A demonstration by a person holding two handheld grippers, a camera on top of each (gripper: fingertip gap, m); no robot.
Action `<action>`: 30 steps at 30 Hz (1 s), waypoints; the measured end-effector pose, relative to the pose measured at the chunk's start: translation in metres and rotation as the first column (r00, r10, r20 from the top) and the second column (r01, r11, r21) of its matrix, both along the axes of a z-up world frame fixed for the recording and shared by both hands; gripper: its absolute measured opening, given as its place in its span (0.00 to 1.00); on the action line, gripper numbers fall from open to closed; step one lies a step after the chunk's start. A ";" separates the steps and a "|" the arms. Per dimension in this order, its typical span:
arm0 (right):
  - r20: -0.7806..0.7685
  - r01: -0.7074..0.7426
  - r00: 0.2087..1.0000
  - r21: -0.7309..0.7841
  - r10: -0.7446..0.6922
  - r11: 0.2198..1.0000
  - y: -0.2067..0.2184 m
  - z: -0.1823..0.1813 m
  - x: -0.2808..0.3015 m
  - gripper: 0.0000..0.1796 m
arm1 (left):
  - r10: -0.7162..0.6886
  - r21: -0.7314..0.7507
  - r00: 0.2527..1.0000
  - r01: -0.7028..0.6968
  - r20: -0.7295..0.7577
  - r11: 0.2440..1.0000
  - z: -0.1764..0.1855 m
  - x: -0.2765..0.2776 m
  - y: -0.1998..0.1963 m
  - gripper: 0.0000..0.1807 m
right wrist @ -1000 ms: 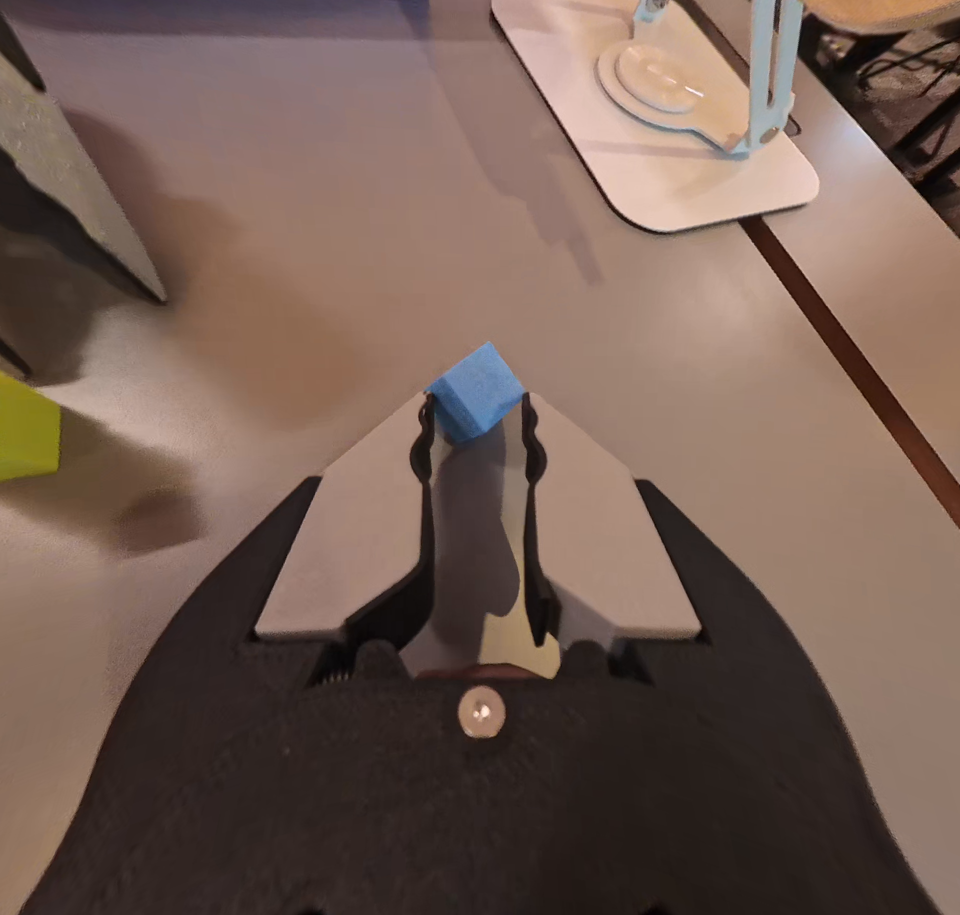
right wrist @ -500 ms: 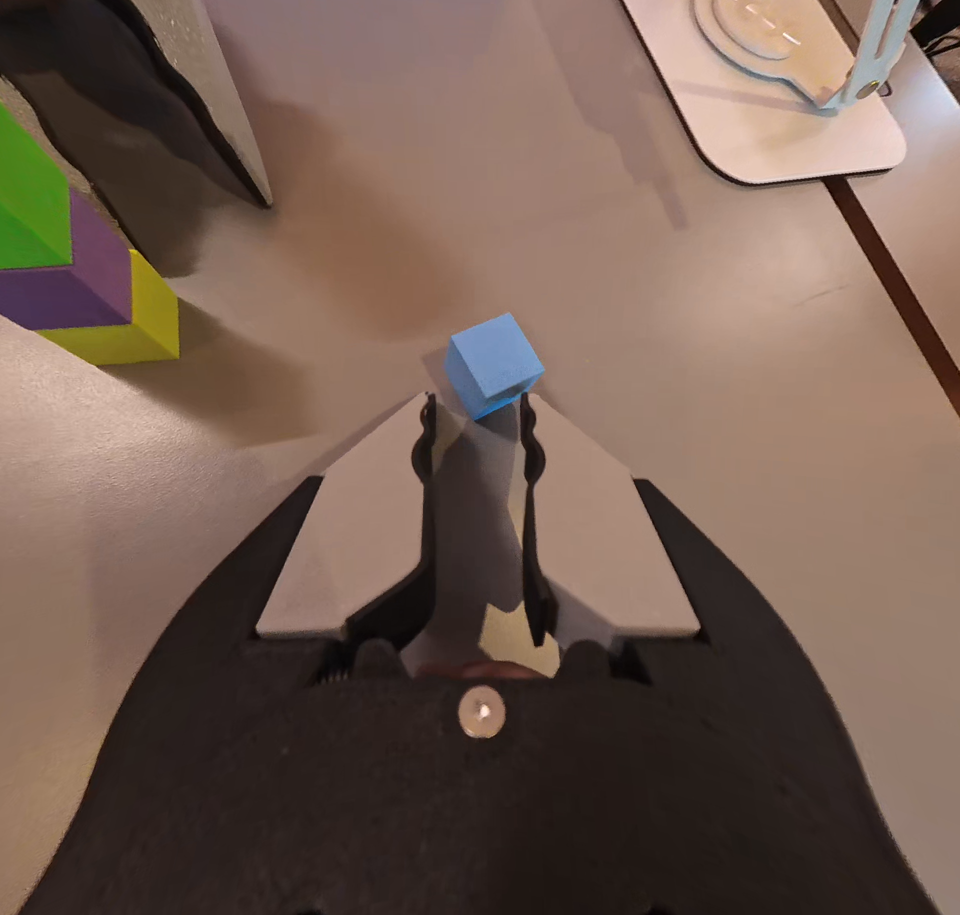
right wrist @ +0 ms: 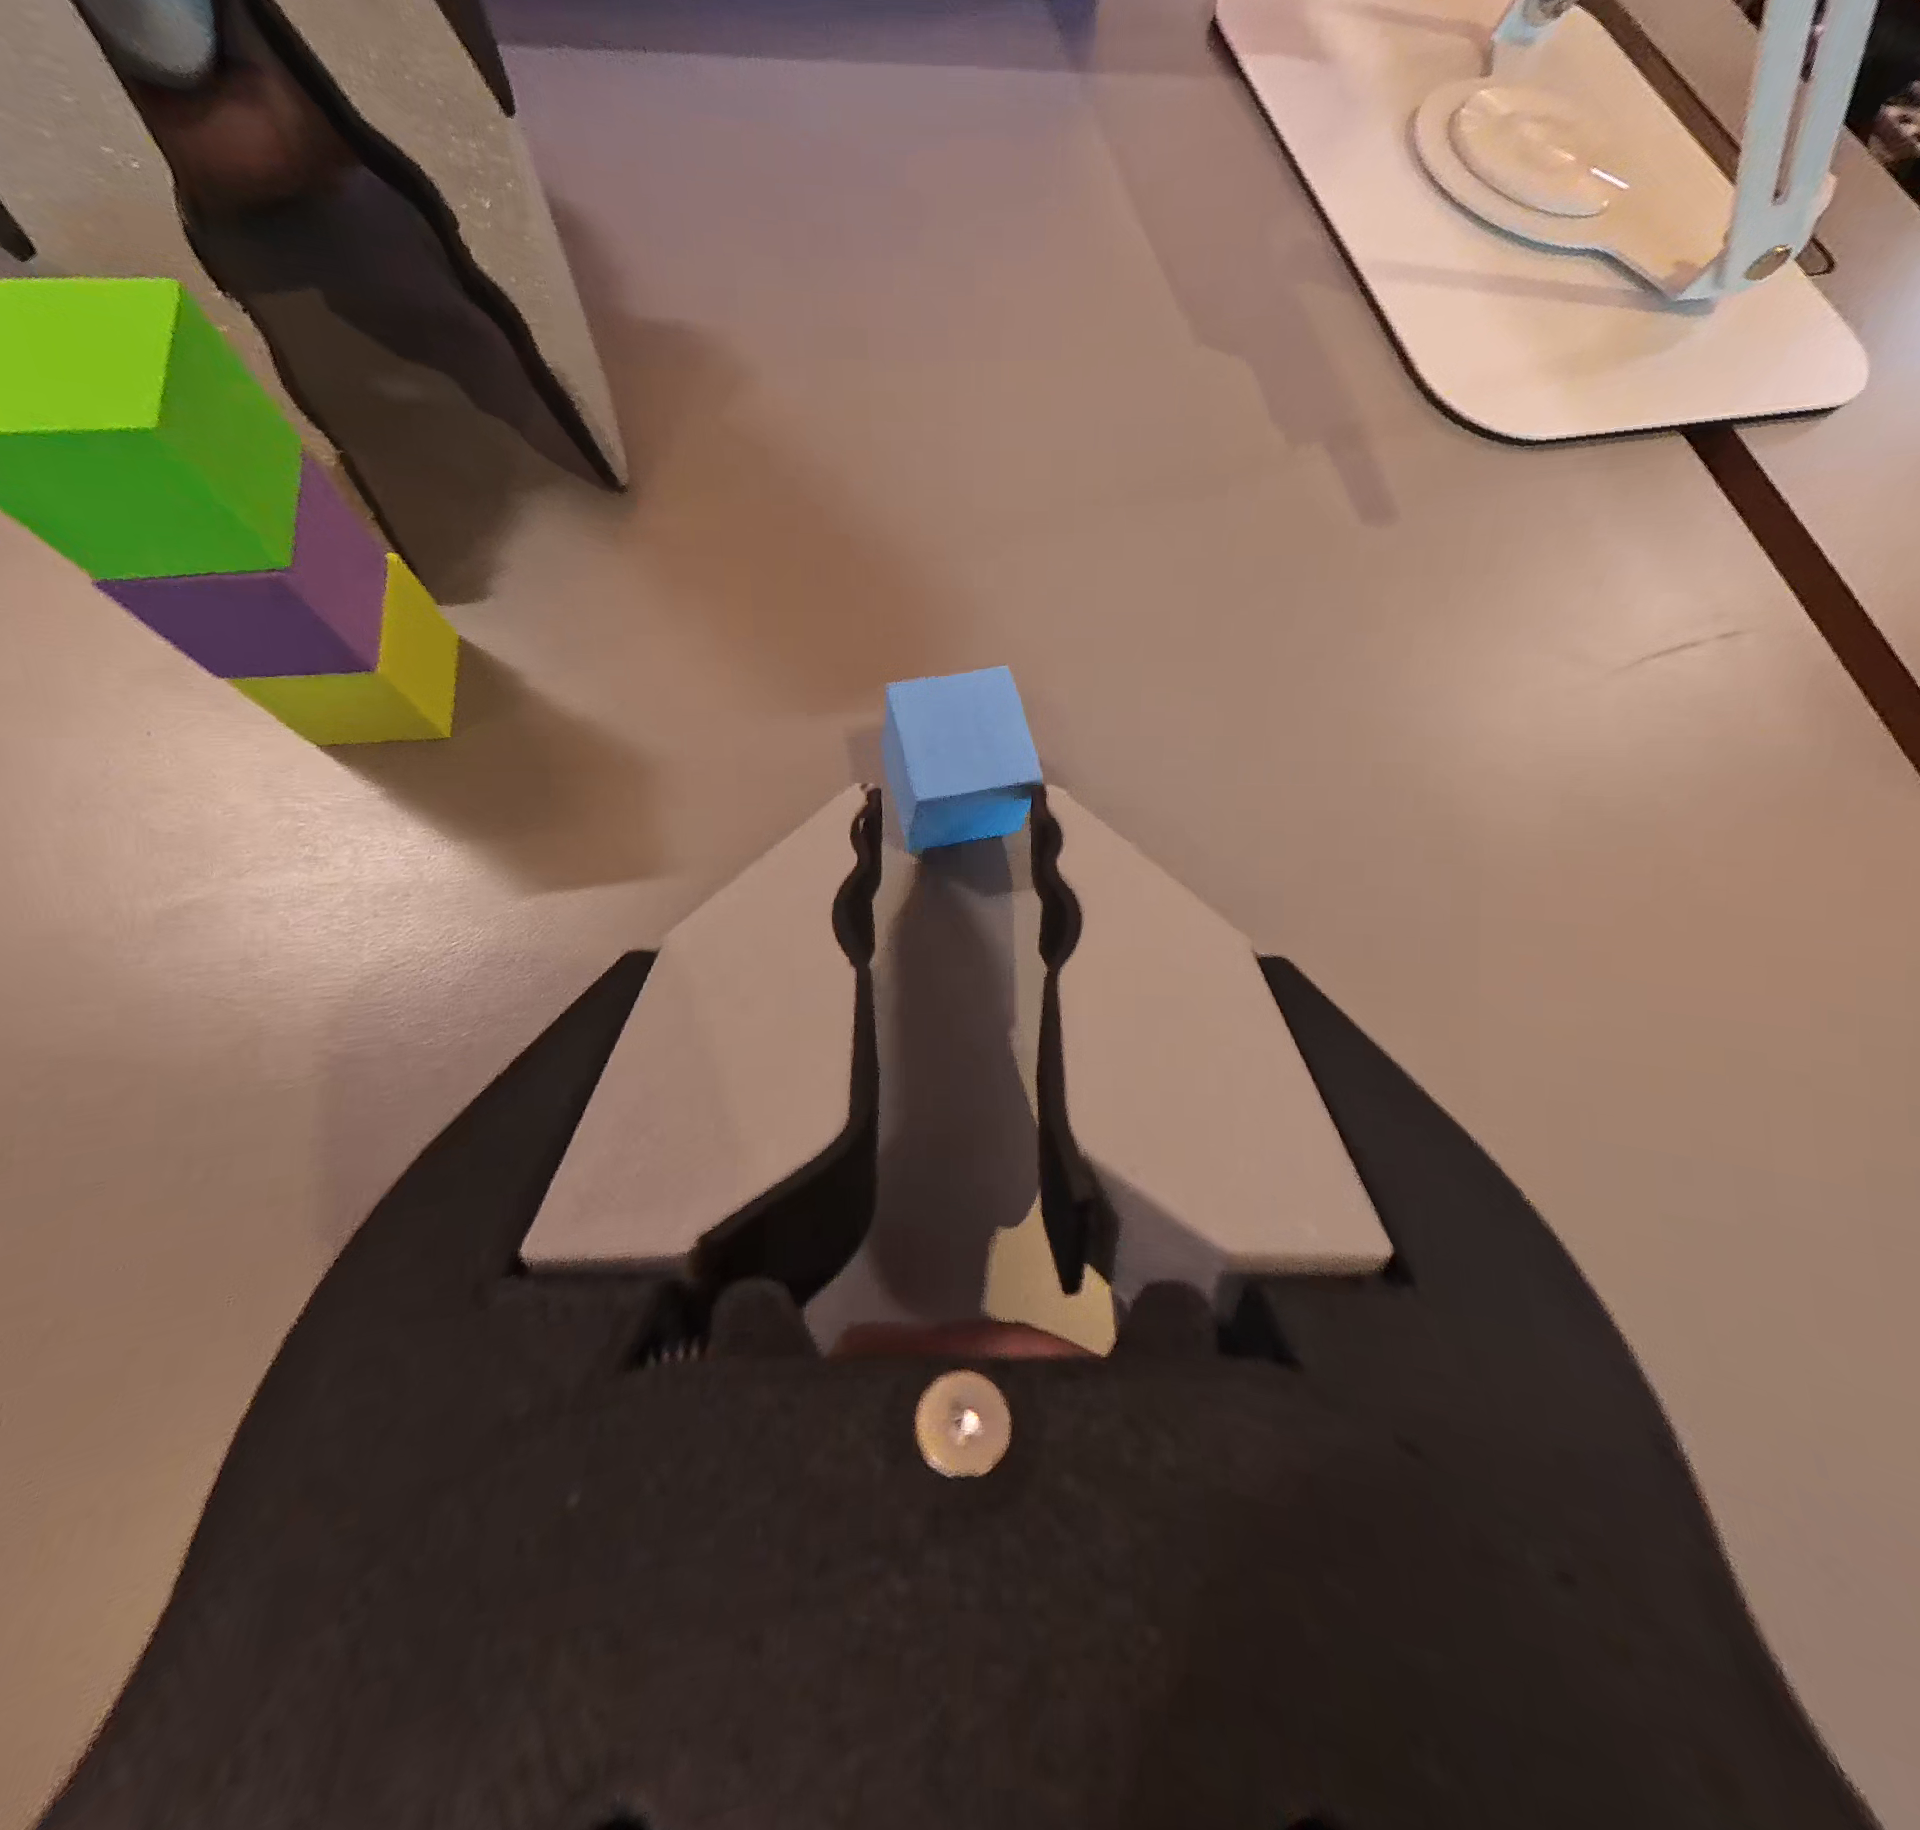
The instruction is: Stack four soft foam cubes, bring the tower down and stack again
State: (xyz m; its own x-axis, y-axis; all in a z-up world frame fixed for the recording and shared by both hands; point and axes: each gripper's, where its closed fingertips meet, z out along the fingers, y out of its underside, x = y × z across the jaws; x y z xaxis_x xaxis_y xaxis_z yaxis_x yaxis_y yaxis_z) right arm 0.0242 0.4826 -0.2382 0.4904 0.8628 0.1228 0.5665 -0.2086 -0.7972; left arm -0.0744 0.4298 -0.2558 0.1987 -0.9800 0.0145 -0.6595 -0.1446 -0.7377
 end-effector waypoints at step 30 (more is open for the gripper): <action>-0.032 0.139 0.990 -0.044 -0.141 0.989 0.004 0.000 -0.012 0.20 | -0.002 0.003 1.000 0.002 -0.001 1.000 0.000 0.000 -0.001 0.25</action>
